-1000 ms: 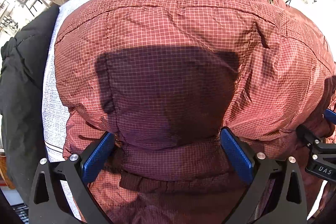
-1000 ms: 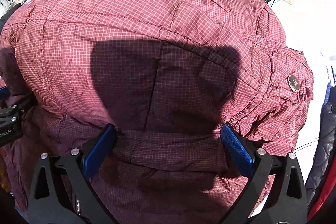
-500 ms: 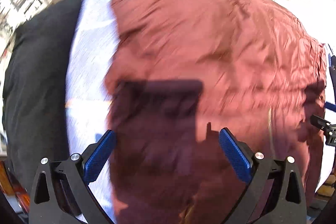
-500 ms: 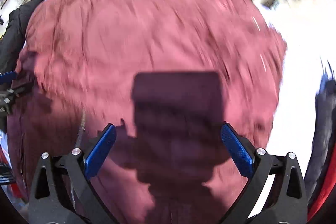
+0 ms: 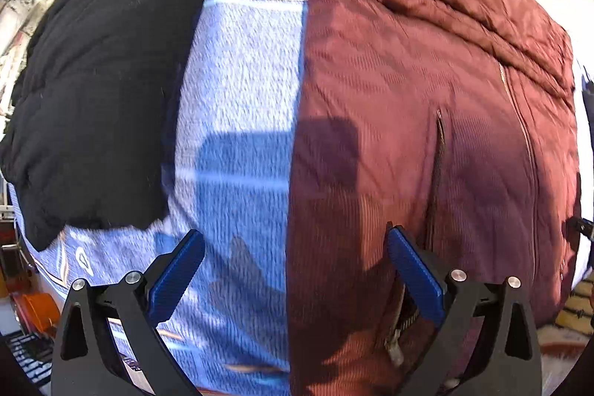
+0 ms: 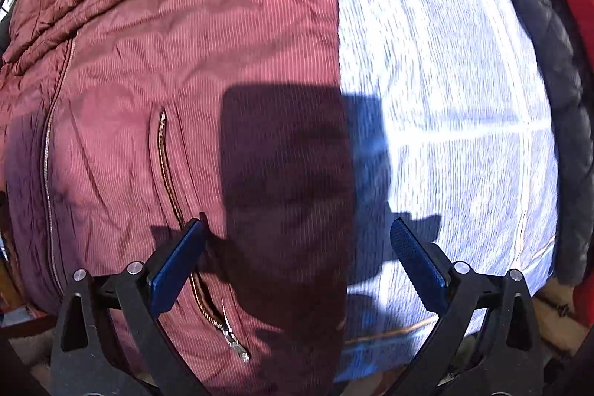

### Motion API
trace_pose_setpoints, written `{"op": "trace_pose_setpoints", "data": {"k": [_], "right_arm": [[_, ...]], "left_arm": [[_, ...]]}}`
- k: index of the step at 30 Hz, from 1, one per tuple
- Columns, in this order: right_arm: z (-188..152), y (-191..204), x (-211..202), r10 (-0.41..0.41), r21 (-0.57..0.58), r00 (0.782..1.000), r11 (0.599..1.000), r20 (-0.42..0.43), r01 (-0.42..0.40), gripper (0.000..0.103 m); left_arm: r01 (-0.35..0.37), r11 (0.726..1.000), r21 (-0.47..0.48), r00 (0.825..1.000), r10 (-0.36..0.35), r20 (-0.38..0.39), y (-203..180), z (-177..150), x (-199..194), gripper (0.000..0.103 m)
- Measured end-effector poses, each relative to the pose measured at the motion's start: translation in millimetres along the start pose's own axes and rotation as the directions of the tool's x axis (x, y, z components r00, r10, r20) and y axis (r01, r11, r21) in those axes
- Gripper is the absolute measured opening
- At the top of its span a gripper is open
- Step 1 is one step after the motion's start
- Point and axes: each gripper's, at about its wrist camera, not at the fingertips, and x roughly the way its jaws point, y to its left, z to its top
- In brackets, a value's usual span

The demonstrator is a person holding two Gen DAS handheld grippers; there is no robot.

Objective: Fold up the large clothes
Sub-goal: 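Move both tools to the jacket hem and close them on it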

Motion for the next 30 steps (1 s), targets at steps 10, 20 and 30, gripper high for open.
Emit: {"op": "trace_pose_setpoints", "data": {"k": [10,20,30], "right_arm": [[-51,-36,6,0.079,0.066,0.996,0.995,-0.046,-0.076,0.098],[-134,-80,14,0.158,0.119,0.985,0.981,-0.062,-0.150,0.098],[-194,-139,28,0.243,0.145,0.965,0.963,-0.103,-0.227,0.098]], "left_arm": [[0.095,0.995,0.035,0.993,-0.092,-0.075,18,-43,2,0.097],[0.288,0.951,0.108,0.948,-0.268,-0.168,16,-114,-5,0.094],[0.376,0.925,0.054,0.907,-0.356,-0.223,13,-104,8,0.075]]}}
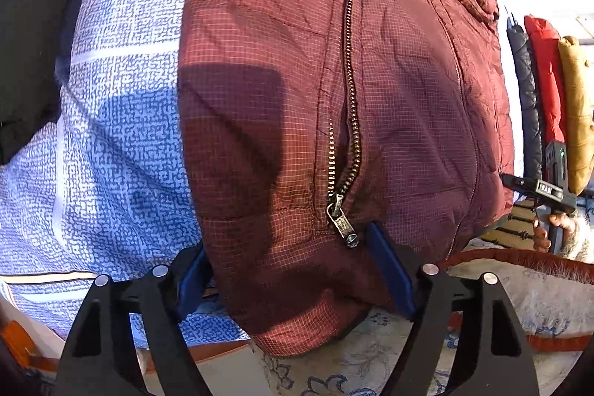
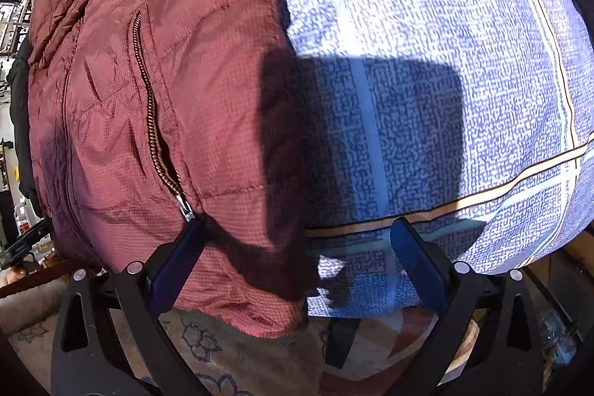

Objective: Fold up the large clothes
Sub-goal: 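Move both tools to the jacket hem and close them on it, then lift the hem with both tools and fold it toward the collar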

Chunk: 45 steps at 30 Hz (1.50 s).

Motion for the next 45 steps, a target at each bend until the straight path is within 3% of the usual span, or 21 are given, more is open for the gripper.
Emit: {"op": "trace_pose_setpoints", "data": {"k": [7,11,14,16,19,25,26,32,39,42,45], "right_arm": [[-12,-32,5,0.047,0.024,0.999,0.999,-0.004,-0.047,0.098],[-13,-20,12,0.128,-0.030,0.991,0.991,-0.036,-0.130,0.094],[-28,-16,16,0.087,-0.086,0.995,0.992,-0.047,-0.091,0.079],[-38,-20,12,0.095,-0.092,0.995,0.991,-0.030,-0.098,0.055],[-49,-24,7,0.124,-0.103,0.992,0.987,-0.014,-0.124,0.034],[-55,-18,-1,0.126,-0.150,0.992,0.980,-0.025,-0.129,0.015],[-39,-17,-12,0.123,-0.156,0.992,0.980,-0.029,-0.126,0.013],[-29,-24,-36,0.126,-0.216,0.991,0.967,-0.049,-0.134,0.007],[-60,-52,-38,0.168,-0.146,0.980,0.972,-0.108,-0.183,0.007],[-60,-59,-34,0.163,-0.122,0.979,0.976,-0.122,-0.178,0.007],[-43,-47,-35,0.136,-0.143,0.983,0.978,-0.124,-0.153,0.007]], "left_arm": [[-0.022,1.000,0.020,1.000,0.022,-0.008,-8,8,2,0.074],[-0.035,0.999,0.031,0.999,0.034,0.015,-14,9,2,0.061],[-0.047,0.998,0.041,0.999,0.046,0.022,-13,7,-2,0.051],[-0.065,0.996,0.066,0.998,0.063,0.026,-17,7,-5,0.044],[-0.080,0.992,0.103,0.996,0.076,0.035,-24,6,-11,0.035],[-0.053,0.989,0.137,0.998,0.047,0.041,-29,3,-21,0.021],[-0.051,0.986,0.158,0.998,0.045,0.037,-32,1,-24,0.017],[-0.049,0.968,0.246,0.999,0.053,-0.010,-42,-16,-23,0.011],[-0.012,0.983,0.184,0.995,0.030,-0.093,-29,-56,-11,0.010],[0.008,0.994,0.107,0.997,0.001,-0.077,-24,-53,-14,0.010],[-0.017,0.988,0.153,0.998,0.026,-0.056,-37,-43,-21,0.010]]}}
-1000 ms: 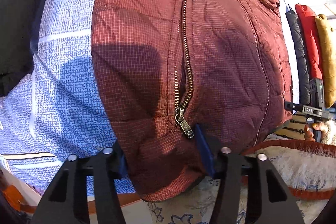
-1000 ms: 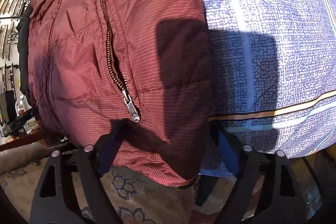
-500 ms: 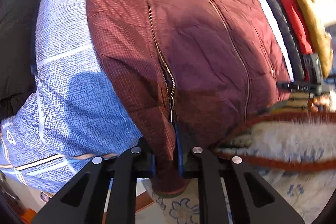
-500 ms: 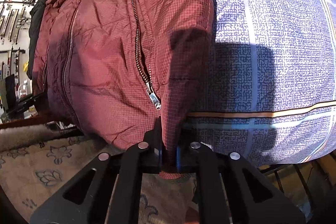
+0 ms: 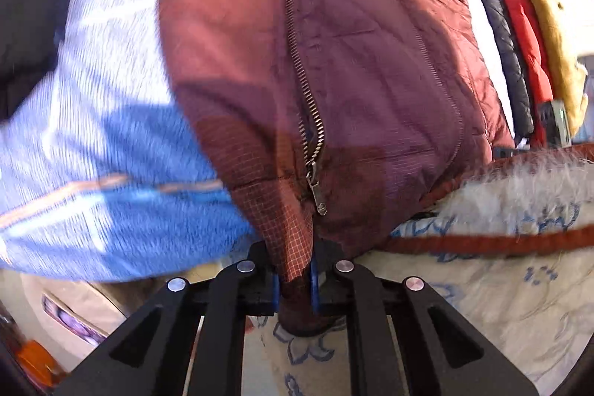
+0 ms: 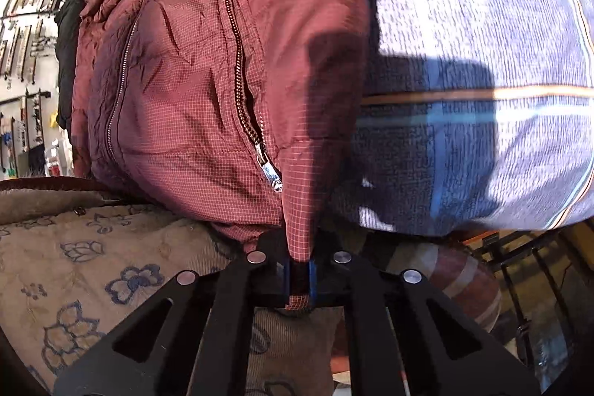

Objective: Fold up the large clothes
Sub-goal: 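Lift the hem with both tools and fold it toward the collar, then open both tools to release the hem onto the jacket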

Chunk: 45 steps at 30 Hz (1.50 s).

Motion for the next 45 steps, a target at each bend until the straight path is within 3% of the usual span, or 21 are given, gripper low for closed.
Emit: {"op": "trace_pose_setpoints", "data": {"k": [5,10,16,22,25,29,32,39,45], "right_arm": [[26,30,-14,-0.012,-0.062,0.999,0.998,0.044,0.015,0.007],[44,62,-56,0.057,-0.112,0.985,0.993,0.164,-0.039,0.007],[80,90,-111,0.096,-0.167,0.941,0.985,0.324,-0.043,0.007],[156,92,-164,0.037,-0.129,0.879,0.991,0.475,0.028,0.007],[197,101,-180,0.040,-0.113,0.864,0.993,0.502,0.020,0.007],[242,118,-182,-0.010,-0.096,0.857,0.993,0.515,0.069,0.007],[270,117,-188,-0.005,-0.052,0.852,0.998,0.523,0.038,0.007],[326,103,-187,0.025,0.034,0.860,0.998,0.510,-0.049,0.007],[356,92,-167,0.015,0.086,0.875,0.994,0.483,-0.065,0.008]], "left_arm": [[0.015,1.000,0.026,0.996,-0.017,0.087,-17,25,-33,0.010],[0.048,0.998,0.041,0.966,-0.057,0.251,-27,60,-87,0.011],[-0.023,0.998,0.052,0.908,-0.001,0.418,-25,127,-139,0.013],[-0.067,0.997,-0.036,0.883,0.076,0.463,5,208,-149,0.014],[-0.107,0.992,-0.066,0.872,0.125,0.474,5,244,-151,0.014],[-0.136,0.986,-0.096,0.863,0.166,0.477,5,281,-155,0.014],[-0.148,0.984,-0.100,0.859,0.178,0.480,6,305,-159,0.014],[-0.091,0.981,-0.173,0.877,0.161,0.452,28,347,-148,0.015],[-0.032,0.966,-0.258,0.887,0.146,0.438,48,362,-128,0.020]]}}
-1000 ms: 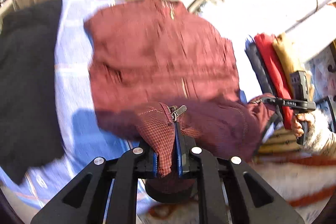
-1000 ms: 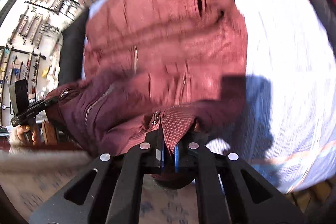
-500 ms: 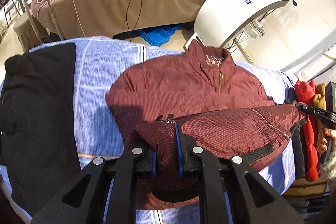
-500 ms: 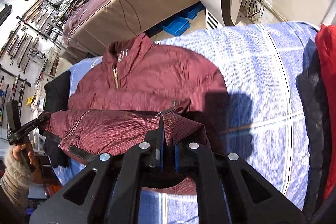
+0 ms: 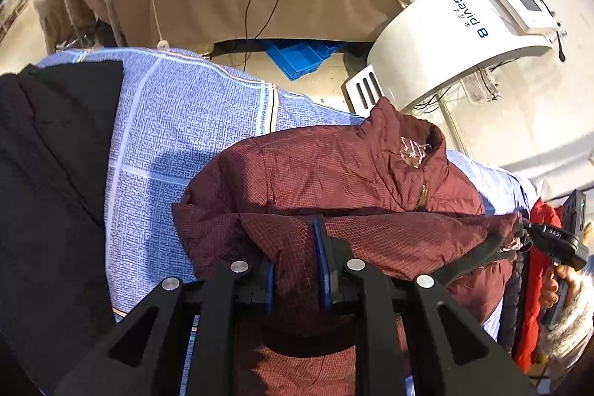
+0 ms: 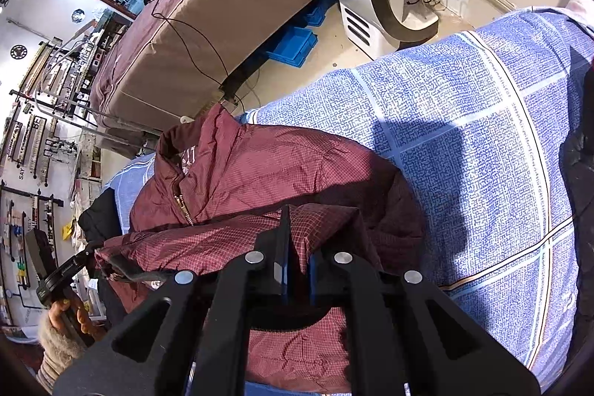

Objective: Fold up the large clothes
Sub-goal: 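Open both tools to release the hem onto the jacket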

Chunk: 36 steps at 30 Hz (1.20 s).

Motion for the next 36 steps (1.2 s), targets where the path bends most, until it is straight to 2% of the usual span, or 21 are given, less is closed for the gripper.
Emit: {"op": "trace_pose_setpoints", "data": {"k": [4,5,6,7,8,13,17,20,22,24,26,28,30,31,32,33,34,36], "right_arm": [[6,-10,17,0.009,0.054,1.000,0.998,-0.013,-0.008,0.008],[7,-12,21,0.015,0.072,1.000,0.997,-0.015,-0.014,0.008],[8,-15,24,0.022,0.091,1.000,0.996,-0.016,-0.020,0.008],[8,-17,26,0.026,0.106,1.000,0.994,-0.015,-0.024,0.009],[8,-19,28,0.031,0.120,0.999,0.992,-0.016,-0.029,0.009],[7,-18,34,0.031,0.125,0.999,0.992,-0.016,-0.029,0.014],[5,-23,33,0.072,0.179,0.997,0.981,-0.018,-0.068,0.020],[5,-27,32,0.142,0.238,0.990,0.962,-0.008,-0.137,0.034],[4,-32,26,0.201,0.288,0.979,0.936,0.025,-0.200,0.067],[4,-34,14,0.200,0.316,0.977,0.924,0.073,-0.213,0.073],[5,-31,6,0.192,0.309,0.978,0.928,0.083,-0.208,0.073],[3,-26,-3,0.178,0.284,0.981,0.939,0.084,-0.194,0.073],[-4,-18,-9,0.156,0.248,0.985,0.954,0.074,-0.170,0.073],[-9,-13,-10,0.146,0.224,0.987,0.962,0.061,-0.156,0.073],[-16,-5,-10,0.122,0.188,0.992,0.974,0.037,-0.127,0.073],[-24,2,-8,0.097,0.148,0.995,0.984,0.015,-0.098,0.073],[-33,9,-5,0.071,0.106,0.997,0.992,-0.003,-0.071,0.073],[-53,26,3,0.002,0.003,0.999,1.000,-0.043,-0.002,0.073]], "left_arm": [[-0.008,1.000,-0.029,1.000,0.008,-0.008,3,0,10,0.022],[-0.015,0.999,-0.032,1.000,0.015,-0.010,2,0,11,0.025],[-0.021,0.999,-0.030,1.000,0.021,-0.016,0,1,13,0.034],[-0.030,0.999,-0.017,0.999,0.029,-0.025,-5,1,14,0.038],[-0.047,0.999,0.006,0.999,0.047,-0.025,-11,1,15,0.043],[-0.200,0.971,0.132,0.979,0.203,-0.012,-45,-6,16,0.048],[-0.258,0.950,0.178,0.965,0.262,0.000,-61,-11,9,0.051],[-0.269,0.941,0.204,0.962,0.272,0.014,-68,-13,1,0.052],[-0.268,0.939,0.214,0.963,0.270,0.022,-71,-15,-4,0.053],[-0.261,0.941,0.216,0.965,0.261,0.029,-72,-18,-11,0.055],[-0.261,0.942,0.212,0.965,0.258,0.040,-74,-20,-17,0.055],[-0.272,0.943,0.192,0.962,0.266,0.060,-73,-21,-24,0.062],[-0.362,0.918,0.161,0.928,0.338,0.158,-71,-21,-41,0.087],[-0.398,0.906,0.147,0.907,0.364,0.211,-70,-21,-49,0.090],[-0.444,0.886,0.132,0.876,0.398,0.272,-69,-23,-61,0.093],[-0.465,0.876,0.131,0.863,0.414,0.290,-69,-24,-65,0.095],[-0.482,0.865,0.138,0.854,0.428,0.296,-69,-27,-67,0.095],[-0.494,0.851,0.179,0.856,0.440,0.270,-67,-37,-65,0.095]]}}
